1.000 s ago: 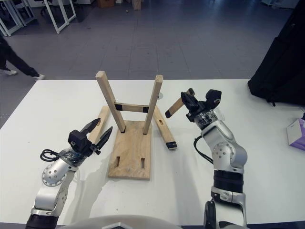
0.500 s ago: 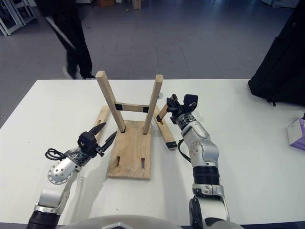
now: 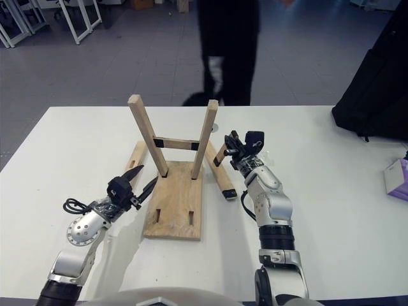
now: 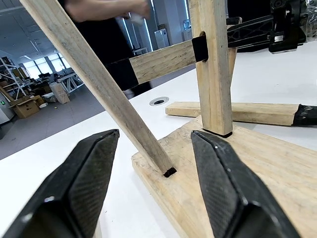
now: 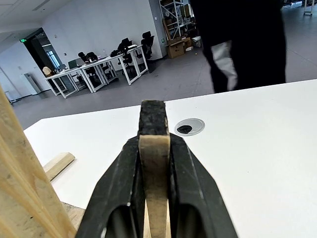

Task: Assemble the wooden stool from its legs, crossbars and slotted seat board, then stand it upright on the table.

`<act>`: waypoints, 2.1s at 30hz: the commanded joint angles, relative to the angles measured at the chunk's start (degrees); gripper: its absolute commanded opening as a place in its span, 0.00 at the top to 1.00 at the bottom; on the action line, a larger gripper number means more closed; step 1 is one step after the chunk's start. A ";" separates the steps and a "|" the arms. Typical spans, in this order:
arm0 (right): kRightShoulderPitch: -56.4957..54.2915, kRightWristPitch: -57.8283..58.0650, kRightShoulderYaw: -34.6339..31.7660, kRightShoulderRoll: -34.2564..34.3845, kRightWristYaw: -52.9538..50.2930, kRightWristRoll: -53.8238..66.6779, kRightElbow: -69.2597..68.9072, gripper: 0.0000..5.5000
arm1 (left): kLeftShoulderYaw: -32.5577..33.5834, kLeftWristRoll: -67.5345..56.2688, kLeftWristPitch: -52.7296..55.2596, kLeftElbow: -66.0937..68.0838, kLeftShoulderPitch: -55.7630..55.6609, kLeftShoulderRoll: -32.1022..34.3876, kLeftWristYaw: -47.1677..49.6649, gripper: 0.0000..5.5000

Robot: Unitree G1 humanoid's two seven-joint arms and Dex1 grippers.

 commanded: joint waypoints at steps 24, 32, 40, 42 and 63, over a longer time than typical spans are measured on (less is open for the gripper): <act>7.58 16.22 7.97 -10.28 5.62 -7.37 -10.44 0.93 | -0.73 3.45 -1.51 1.22 1.80 -2.05 2.96 0.52; 12.06 13.15 3.02 -11.53 1.40 -8.78 -8.82 0.93 | -0.29 3.35 -1.13 0.94 1.73 -0.89 1.98 0.52; 10.84 12.80 1.42 -9.46 0.65 -6.54 -8.62 0.93 | -0.84 3.58 -0.93 0.94 1.74 -1.26 2.27 0.52; 9.70 12.51 2.16 -9.67 1.69 -6.89 -6.90 0.93 | -0.64 4.00 -1.08 0.15 3.35 -1.70 3.42 0.52; 5.41 9.82 0.78 -8.84 1.34 -6.27 -8.21 0.58 | -0.54 4.17 -4.37 4.76 2.33 -1.69 3.43 0.52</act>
